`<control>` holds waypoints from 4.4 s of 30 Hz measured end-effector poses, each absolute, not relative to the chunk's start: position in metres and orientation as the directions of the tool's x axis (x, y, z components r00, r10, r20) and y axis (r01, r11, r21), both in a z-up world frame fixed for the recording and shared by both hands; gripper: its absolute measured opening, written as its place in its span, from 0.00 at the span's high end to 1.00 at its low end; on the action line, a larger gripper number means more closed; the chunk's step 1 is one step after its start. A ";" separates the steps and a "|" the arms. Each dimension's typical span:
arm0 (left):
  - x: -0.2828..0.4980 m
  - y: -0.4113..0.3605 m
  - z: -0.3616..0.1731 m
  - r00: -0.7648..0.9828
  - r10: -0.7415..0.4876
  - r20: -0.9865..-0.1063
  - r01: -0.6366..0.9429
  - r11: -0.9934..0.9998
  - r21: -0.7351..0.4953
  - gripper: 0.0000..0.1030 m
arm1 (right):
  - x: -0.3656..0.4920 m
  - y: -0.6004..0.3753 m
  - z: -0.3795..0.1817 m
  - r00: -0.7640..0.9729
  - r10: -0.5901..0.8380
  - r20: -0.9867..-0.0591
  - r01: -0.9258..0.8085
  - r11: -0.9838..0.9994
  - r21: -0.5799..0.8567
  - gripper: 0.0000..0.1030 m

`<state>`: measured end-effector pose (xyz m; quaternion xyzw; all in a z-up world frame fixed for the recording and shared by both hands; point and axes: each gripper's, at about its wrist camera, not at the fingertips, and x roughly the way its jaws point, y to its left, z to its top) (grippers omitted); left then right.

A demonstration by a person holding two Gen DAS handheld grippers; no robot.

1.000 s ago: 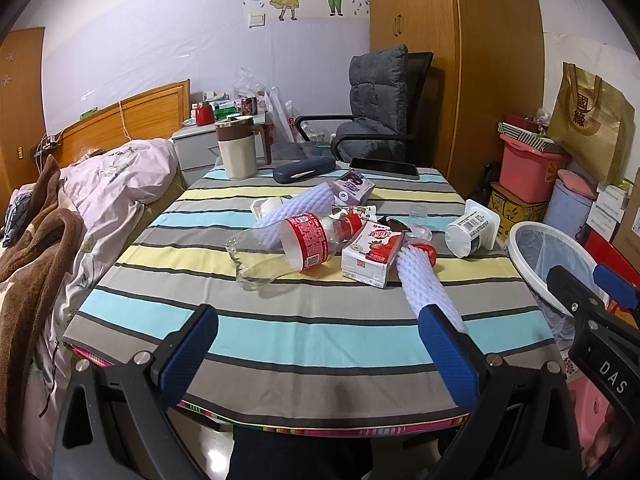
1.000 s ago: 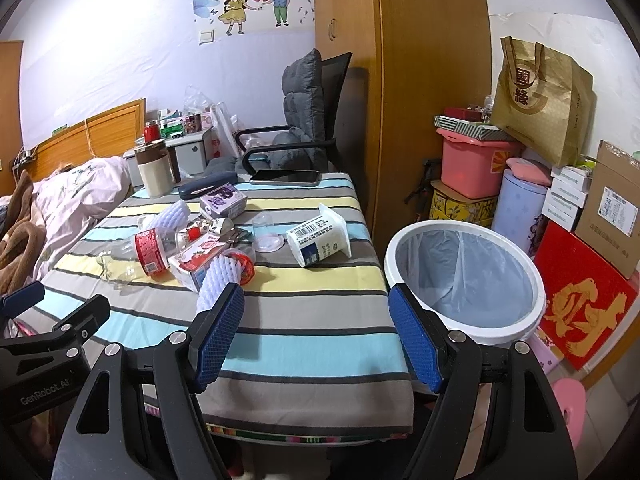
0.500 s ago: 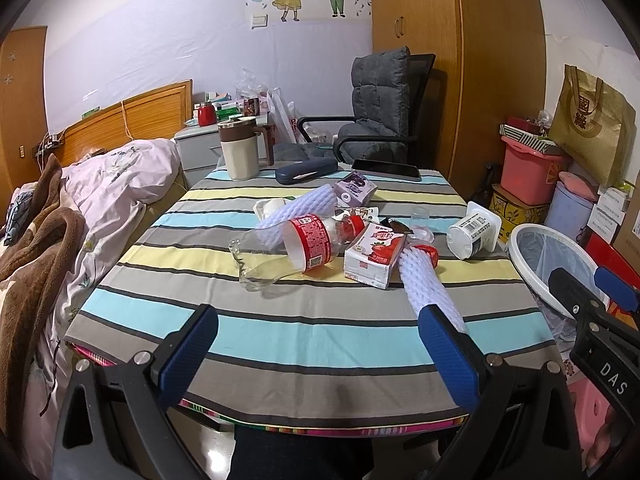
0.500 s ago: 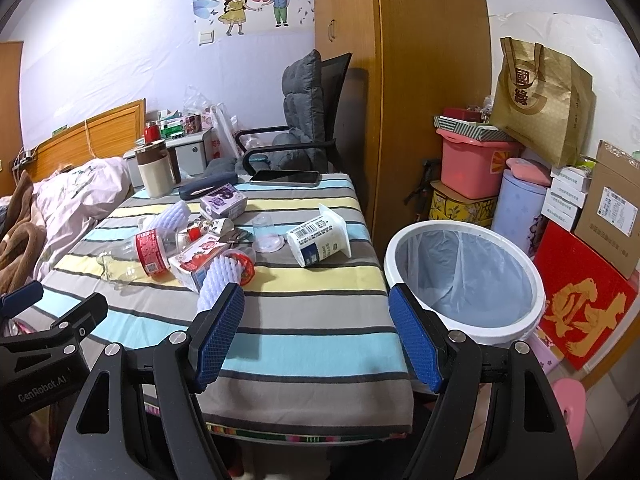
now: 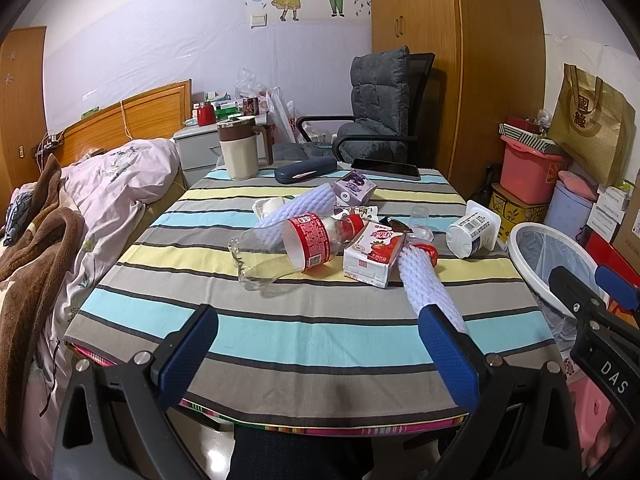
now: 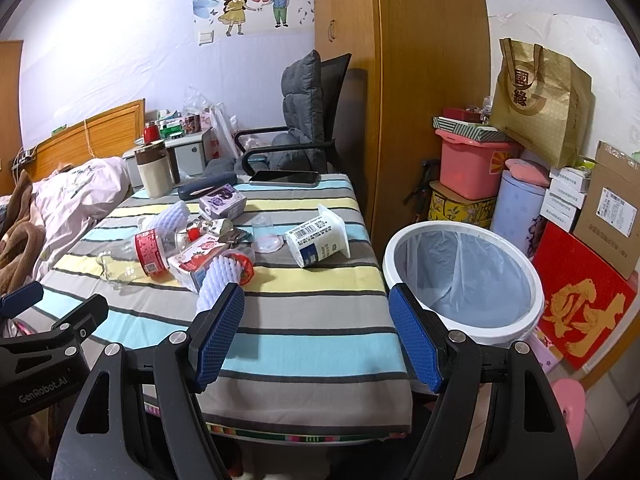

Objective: Collect trash

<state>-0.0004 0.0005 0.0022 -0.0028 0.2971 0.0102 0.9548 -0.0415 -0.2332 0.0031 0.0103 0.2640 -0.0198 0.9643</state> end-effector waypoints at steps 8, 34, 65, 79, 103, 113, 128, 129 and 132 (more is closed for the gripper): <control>-0.001 0.001 0.003 0.823 0.020 -0.568 -0.024 1.000 0.001 0.01 | -0.041 -0.233 0.003 0.860 -0.033 -0.509 0.044 0.999 0.009 0.26; 0.013 0.021 -0.003 0.809 0.031 -0.587 -0.051 0.999 -0.017 0.01 | -0.031 -0.227 0.000 0.851 -0.037 -0.524 0.040 0.999 -0.006 0.26; 0.124 0.085 -0.019 0.709 -0.179 -0.682 0.222 0.975 -0.025 0.03 | 0.033 -0.187 -0.047 0.676 0.227 -0.701 -0.221 0.970 0.100 0.75; 0.177 0.055 -0.032 0.585 -0.202 -0.785 0.414 0.907 0.074 0.08 | 0.030 -0.205 -0.030 0.709 0.232 -0.666 -0.211 0.971 0.114 0.76; 0.143 0.038 -0.032 0.565 -0.233 -0.792 0.323 0.945 -0.048 0.32 | 0.035 -0.238 -0.030 0.729 0.269 -0.629 -0.191 0.963 0.190 0.77; 0.122 0.038 -0.029 0.586 -0.227 -0.778 0.265 0.961 -0.081 0.35 | 0.028 -0.247 -0.026 0.745 0.295 -0.598 -0.204 0.955 0.217 0.77; 0.131 0.017 -0.038 0.532 -0.229 -0.815 0.306 0.950 -0.066 0.37 | 0.024 -0.256 -0.019 0.767 0.278 -0.578 -0.180 0.958 0.222 0.76; 0.131 0.018 -0.038 0.535 -0.221 -0.816 0.302 0.951 -0.060 0.37 | 0.024 -0.257 -0.020 0.768 0.280 -0.576 -0.180 0.957 0.226 0.76; 0.126 0.020 -0.033 0.550 -0.220 -0.806 0.293 0.954 -0.061 0.37 | 0.022 -0.258 -0.019 0.770 0.283 -0.571 -0.181 0.956 0.230 0.77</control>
